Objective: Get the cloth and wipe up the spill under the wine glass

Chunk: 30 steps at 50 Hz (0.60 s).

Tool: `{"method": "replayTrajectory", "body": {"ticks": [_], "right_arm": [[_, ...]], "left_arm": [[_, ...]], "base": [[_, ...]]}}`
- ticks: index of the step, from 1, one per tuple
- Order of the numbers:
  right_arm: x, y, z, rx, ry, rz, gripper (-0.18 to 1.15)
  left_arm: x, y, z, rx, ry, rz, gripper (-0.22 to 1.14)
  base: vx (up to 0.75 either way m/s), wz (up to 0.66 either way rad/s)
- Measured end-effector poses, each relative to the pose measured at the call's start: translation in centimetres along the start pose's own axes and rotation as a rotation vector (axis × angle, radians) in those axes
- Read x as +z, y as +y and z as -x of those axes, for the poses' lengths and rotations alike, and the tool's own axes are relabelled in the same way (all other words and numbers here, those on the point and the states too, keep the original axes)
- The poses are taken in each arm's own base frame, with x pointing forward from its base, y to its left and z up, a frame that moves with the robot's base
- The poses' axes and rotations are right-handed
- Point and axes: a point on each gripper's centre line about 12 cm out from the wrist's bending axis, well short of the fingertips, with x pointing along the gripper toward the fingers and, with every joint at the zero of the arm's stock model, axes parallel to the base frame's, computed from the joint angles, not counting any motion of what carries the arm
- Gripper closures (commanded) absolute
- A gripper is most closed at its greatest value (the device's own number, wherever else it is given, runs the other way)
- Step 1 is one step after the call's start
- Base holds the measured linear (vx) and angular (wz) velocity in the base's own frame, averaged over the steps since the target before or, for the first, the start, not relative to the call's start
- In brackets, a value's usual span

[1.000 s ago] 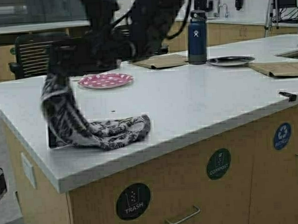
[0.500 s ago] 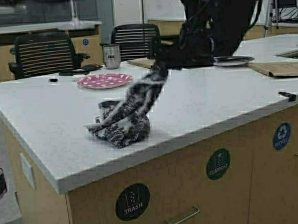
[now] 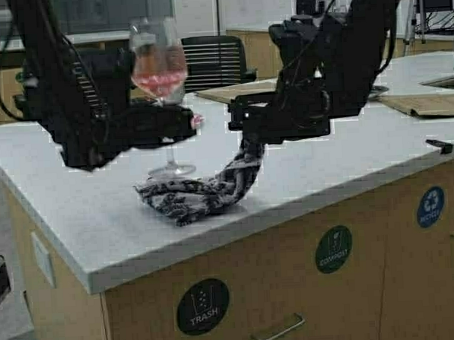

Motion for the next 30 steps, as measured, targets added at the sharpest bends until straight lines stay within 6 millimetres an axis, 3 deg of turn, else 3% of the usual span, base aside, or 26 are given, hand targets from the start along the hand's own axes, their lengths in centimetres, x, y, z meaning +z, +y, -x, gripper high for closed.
{"method": "replayTrajectory", "body": {"ticks": [15,30], "right_arm": [[0.0,0.0,0.0,0.000,-0.003,-0.001,0.91],[0.1,0.0,0.0,0.002,-0.012,0.000,0.91]], "left_arm": [[-4.9,0.6,-1.9,-0.010,-0.026,-0.007,0.84],[-5.6,0.6,-1.6,-0.012,-0.047,-0.005,0.84]], "base": [[0.00,0.00],[0.00,0.00]]}}
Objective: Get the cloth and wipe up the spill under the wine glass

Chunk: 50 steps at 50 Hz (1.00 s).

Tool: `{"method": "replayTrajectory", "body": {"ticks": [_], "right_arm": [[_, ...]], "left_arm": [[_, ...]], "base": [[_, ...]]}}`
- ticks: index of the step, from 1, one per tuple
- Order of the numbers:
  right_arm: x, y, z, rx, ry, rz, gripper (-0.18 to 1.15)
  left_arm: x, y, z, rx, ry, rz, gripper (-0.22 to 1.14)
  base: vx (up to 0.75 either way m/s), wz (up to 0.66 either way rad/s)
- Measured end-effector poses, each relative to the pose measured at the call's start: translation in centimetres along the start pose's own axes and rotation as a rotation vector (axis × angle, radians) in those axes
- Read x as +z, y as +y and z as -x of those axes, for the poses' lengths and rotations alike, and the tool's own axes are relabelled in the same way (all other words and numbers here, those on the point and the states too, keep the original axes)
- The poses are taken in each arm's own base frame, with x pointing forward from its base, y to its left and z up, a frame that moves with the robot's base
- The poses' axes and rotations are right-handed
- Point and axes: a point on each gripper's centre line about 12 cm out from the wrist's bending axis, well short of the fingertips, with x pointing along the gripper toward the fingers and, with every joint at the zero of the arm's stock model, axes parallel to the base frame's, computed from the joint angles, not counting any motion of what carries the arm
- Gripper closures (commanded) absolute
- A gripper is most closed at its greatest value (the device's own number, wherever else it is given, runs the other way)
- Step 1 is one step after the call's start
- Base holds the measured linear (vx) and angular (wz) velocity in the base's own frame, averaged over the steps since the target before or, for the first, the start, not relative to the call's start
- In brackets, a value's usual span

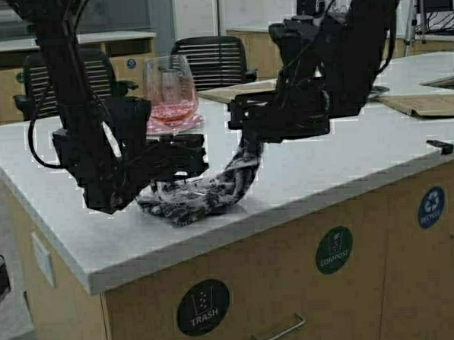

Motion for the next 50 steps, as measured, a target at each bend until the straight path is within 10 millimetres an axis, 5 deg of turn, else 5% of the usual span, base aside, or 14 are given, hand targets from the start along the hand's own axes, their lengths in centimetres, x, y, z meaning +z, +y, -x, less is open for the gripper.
{"method": "replayTrajectory", "body": {"ticks": [8,14,20,26,33,50], "right_arm": [[1.5,-0.4,0.7,-0.003,-0.069,-0.005,0.91],[4.7,-1.6,1.9,-0.022,-0.198,-0.023,0.91],[8.3,-4.4,3.7,-0.095,-0.345,-0.058,0.91],[11.6,-7.2,6.5,-0.178,-0.485,-0.085,0.91],[13.4,-7.9,8.4,-0.200,-0.556,-0.087,0.91],[12.7,-8.0,9.1,-0.206,-0.540,-0.086,0.91]], "left_arm": [[2.6,-0.6,1.1,-0.009,-0.049,0.003,0.84],[5.9,-0.9,0.8,-0.016,-0.113,-0.007,0.84],[7.1,-0.9,0.6,-0.019,-0.142,-0.022,0.84],[7.0,-0.9,0.5,-0.018,-0.142,-0.025,0.84],[5.2,-0.7,0.6,-0.014,-0.112,-0.020,0.83],[0.4,-0.3,1.3,-0.005,-0.032,-0.010,0.68]], "base": [[0.00,0.00],[0.00,0.00],[0.00,0.00],[0.00,0.00],[0.00,0.00],[0.00,0.00]]}}
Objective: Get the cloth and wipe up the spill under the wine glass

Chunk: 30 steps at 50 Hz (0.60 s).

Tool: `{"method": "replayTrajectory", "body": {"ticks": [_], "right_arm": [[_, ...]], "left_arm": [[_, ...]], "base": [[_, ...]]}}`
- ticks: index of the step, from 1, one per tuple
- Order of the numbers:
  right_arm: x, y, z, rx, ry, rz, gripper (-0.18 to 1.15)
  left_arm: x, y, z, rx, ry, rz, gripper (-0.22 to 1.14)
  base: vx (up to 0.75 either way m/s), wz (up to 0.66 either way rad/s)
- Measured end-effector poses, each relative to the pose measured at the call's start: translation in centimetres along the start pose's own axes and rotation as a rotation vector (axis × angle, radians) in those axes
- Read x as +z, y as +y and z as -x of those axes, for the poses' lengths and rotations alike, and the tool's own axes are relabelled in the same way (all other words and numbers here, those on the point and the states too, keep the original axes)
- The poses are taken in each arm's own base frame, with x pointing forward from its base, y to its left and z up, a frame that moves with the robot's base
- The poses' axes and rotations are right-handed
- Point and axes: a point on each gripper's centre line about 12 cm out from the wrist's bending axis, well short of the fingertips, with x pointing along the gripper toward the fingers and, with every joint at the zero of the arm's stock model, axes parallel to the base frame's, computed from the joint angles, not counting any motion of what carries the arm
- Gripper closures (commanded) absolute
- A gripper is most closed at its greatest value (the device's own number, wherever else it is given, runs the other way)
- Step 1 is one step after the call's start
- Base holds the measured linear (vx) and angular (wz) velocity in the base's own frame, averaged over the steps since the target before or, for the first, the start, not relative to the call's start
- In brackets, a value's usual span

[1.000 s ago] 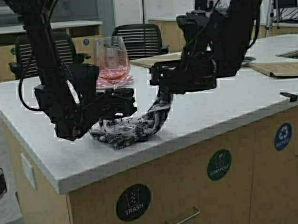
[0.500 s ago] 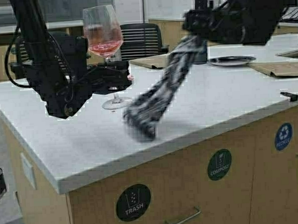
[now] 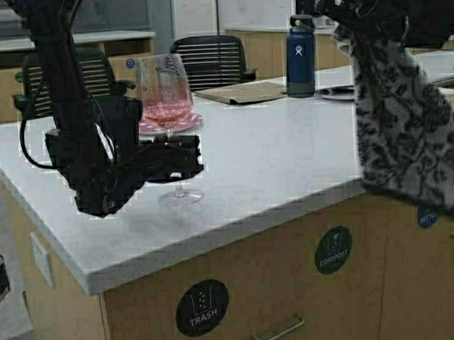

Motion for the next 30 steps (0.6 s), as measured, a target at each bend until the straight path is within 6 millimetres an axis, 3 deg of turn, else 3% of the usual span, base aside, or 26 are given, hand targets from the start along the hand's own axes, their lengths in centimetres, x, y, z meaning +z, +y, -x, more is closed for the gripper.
{"method": "replayTrajectory", "body": {"ticks": [20,30], "right_arm": [[-0.1,0.3,0.1,0.008,0.005,0.000,0.91],[-0.1,0.2,0.1,0.008,0.005,-0.001,0.91]], "left_arm": [[-1.5,0.1,0.1,0.000,0.018,-0.033,0.08],[-1.7,0.1,0.3,0.001,0.023,-0.065,-0.03]], "base": [[0.00,0.00],[0.00,0.00]]}}
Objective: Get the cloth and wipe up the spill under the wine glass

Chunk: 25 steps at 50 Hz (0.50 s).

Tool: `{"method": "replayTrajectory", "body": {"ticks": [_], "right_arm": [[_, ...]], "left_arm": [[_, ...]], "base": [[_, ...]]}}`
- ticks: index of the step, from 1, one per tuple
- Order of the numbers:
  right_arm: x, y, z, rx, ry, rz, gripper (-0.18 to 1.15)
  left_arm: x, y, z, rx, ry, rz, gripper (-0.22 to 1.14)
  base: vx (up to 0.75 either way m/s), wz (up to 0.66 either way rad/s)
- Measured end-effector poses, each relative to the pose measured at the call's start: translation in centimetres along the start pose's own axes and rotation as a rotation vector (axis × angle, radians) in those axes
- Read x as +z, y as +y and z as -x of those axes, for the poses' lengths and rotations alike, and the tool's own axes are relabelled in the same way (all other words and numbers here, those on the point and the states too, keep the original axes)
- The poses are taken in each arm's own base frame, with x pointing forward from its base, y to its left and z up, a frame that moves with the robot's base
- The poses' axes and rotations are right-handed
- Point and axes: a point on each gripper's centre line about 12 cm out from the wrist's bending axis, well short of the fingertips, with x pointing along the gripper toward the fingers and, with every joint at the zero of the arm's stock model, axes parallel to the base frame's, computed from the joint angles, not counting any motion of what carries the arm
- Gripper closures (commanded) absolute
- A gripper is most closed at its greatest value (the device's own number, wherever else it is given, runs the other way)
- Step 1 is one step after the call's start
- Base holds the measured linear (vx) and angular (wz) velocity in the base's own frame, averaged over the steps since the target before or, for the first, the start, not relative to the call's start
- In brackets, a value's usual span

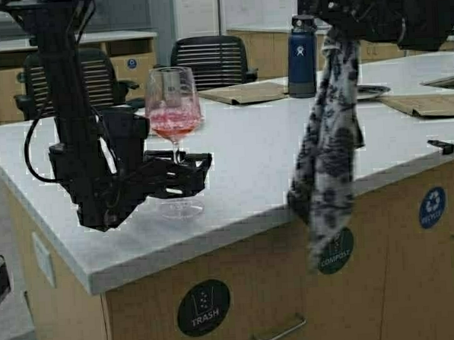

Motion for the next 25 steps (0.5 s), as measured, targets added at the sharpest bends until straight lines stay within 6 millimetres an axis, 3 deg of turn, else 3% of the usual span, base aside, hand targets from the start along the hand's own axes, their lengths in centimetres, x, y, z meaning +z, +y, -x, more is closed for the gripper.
{"method": "replayTrajectory", "body": {"ticks": [14,25], "right_arm": [[0.1,-0.2,0.0,-0.006,-0.002,0.001,0.91],[-0.1,-0.2,0.2,-0.004,0.006,0.005,0.91]], "left_arm": [[0.3,-0.2,1.3,-0.001,-0.028,-0.003,-0.03],[0.7,-0.9,5.6,0.004,0.005,0.019,-0.03]], "base": [[0.00,0.00],[0.00,0.00]]}}
